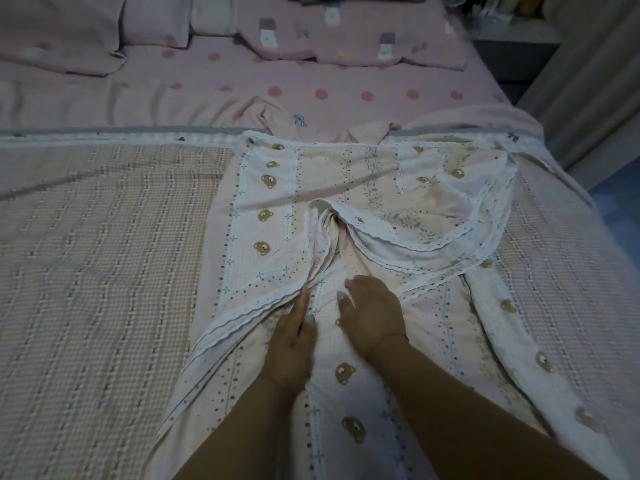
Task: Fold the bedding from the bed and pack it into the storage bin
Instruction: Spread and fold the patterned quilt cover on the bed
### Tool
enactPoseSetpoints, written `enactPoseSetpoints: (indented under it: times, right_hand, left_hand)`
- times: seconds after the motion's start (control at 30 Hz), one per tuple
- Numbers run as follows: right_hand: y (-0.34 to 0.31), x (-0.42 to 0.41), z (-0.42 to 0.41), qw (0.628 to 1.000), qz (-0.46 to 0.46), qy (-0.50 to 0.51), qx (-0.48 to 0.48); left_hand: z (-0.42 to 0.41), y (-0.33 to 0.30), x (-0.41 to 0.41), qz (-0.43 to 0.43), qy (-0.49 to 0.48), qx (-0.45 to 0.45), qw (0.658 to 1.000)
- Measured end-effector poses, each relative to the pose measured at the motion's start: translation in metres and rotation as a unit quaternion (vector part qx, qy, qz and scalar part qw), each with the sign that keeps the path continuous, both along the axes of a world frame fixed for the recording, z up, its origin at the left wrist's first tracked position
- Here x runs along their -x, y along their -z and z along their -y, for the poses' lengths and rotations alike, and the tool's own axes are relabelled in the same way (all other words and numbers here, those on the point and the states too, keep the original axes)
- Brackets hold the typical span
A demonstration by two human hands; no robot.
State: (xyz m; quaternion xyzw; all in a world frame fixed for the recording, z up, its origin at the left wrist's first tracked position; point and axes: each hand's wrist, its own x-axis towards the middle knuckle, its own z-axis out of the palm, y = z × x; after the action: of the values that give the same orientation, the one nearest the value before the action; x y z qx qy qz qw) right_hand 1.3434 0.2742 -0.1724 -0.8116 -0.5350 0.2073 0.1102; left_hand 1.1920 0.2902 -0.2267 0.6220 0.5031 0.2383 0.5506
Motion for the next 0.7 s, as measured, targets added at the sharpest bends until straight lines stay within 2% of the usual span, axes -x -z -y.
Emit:
enactPoseSetpoints:
  times: [0.13, 0.2, 0.27, 0.4, 0.5, 0.53, 0.63, 0.67, 0.7]
  right_hand:
    - [0.001, 0.031, 0.036, 0.996, 0.014, -0.085, 0.014]
    - [0.011, 0.021, 0.038, 0.993, 0.043, -0.096, 0.052]
    - [0.018, -0.001, 0.011, 0.995, 0.019, -0.066, 0.068]
    - [0.001, -0.025, -0.061, 0.982, -0.111, -0.04, 0.151]
    - [-0.001, -0.03, -0.081, 0.966, -0.073, -0.092, 0.231]
    - [0.001, -0.032, -0.083, 0.963, -0.064, -0.102, 0.243]
    - [0.005, -0.037, -0.087, 0.958, -0.051, -0.12, 0.255]
    - [0.006, -0.039, -0.088, 0.956, -0.049, -0.128, 0.258]
    - [0.005, -0.039, -0.088, 0.955, -0.047, -0.134, 0.26]
  left_hand:
    - [-0.002, 0.001, -0.001, 0.02, -0.01, 0.029, 0.999]
    - [-0.003, 0.0, -0.001, 0.021, -0.016, 0.037, 0.999]
    - [-0.003, 0.002, -0.002, 0.012, -0.013, 0.035, 0.999]
    - [-0.008, 0.001, -0.007, -0.025, -0.015, 0.019, 0.999]
    - [-0.016, -0.013, -0.02, -0.042, 0.002, -0.007, 0.999]
    - [-0.02, -0.017, -0.024, -0.034, 0.001, 0.011, 0.999]
    - [-0.038, -0.043, -0.035, -0.054, -0.035, 0.144, 0.988]
    - [-0.048, -0.053, -0.039, -0.067, -0.048, 0.15, 0.985]
    - [-0.058, -0.066, -0.046, -0.076, -0.042, 0.117, 0.989]
